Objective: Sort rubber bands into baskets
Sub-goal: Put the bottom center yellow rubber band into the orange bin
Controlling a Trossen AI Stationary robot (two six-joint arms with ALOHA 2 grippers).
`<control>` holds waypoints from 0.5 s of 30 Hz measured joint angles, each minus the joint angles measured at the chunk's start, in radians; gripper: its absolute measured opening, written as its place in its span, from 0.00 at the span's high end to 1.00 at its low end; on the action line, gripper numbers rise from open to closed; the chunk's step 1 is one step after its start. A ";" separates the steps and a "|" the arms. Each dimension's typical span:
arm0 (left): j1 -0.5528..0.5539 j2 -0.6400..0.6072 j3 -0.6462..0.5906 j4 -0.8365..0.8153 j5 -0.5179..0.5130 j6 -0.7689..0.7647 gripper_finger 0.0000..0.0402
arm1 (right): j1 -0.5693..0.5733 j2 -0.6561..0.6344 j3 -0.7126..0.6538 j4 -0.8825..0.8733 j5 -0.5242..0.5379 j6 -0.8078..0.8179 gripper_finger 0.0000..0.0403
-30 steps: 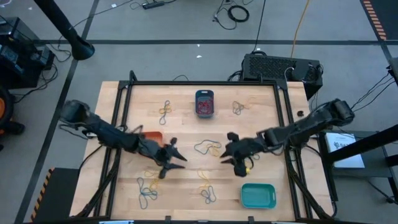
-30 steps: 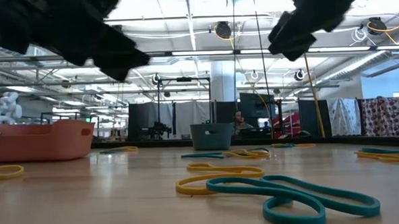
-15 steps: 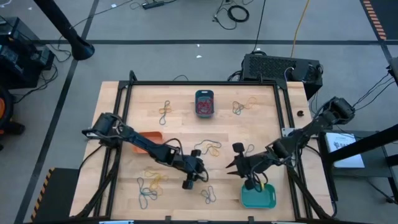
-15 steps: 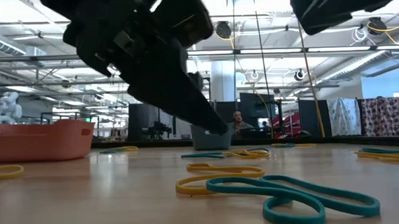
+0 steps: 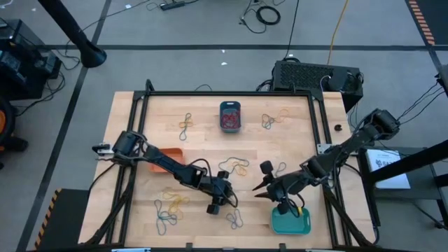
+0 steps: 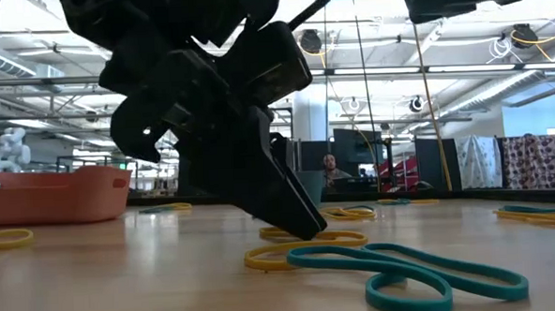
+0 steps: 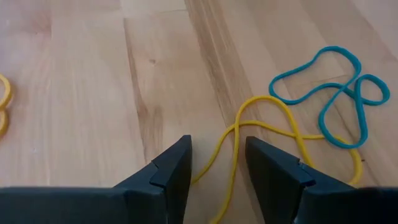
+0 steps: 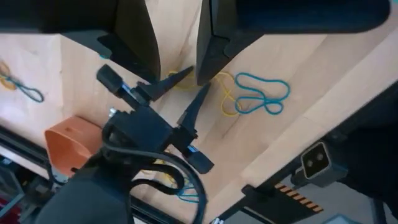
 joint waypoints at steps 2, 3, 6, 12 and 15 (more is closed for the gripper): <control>-0.011 -0.002 0.000 -0.009 -0.002 0.001 0.64 | -0.004 0.000 0.000 0.013 0.001 -0.011 0.76; -0.015 -0.002 0.000 -0.012 -0.003 0.006 0.67 | -0.007 0.000 0.000 0.022 0.000 -0.016 0.76; -0.023 -0.003 0.000 -0.030 -0.003 0.008 0.77 | -0.008 0.000 0.000 0.021 0.001 -0.036 0.76; -0.023 -0.017 -0.002 -0.050 -0.048 0.003 0.98 | -0.008 0.000 0.000 0.025 0.000 -0.014 0.76; -0.026 -0.056 -0.002 -0.082 -0.101 0.030 0.98 | -0.008 0.000 0.000 0.025 0.000 0.015 0.76</control>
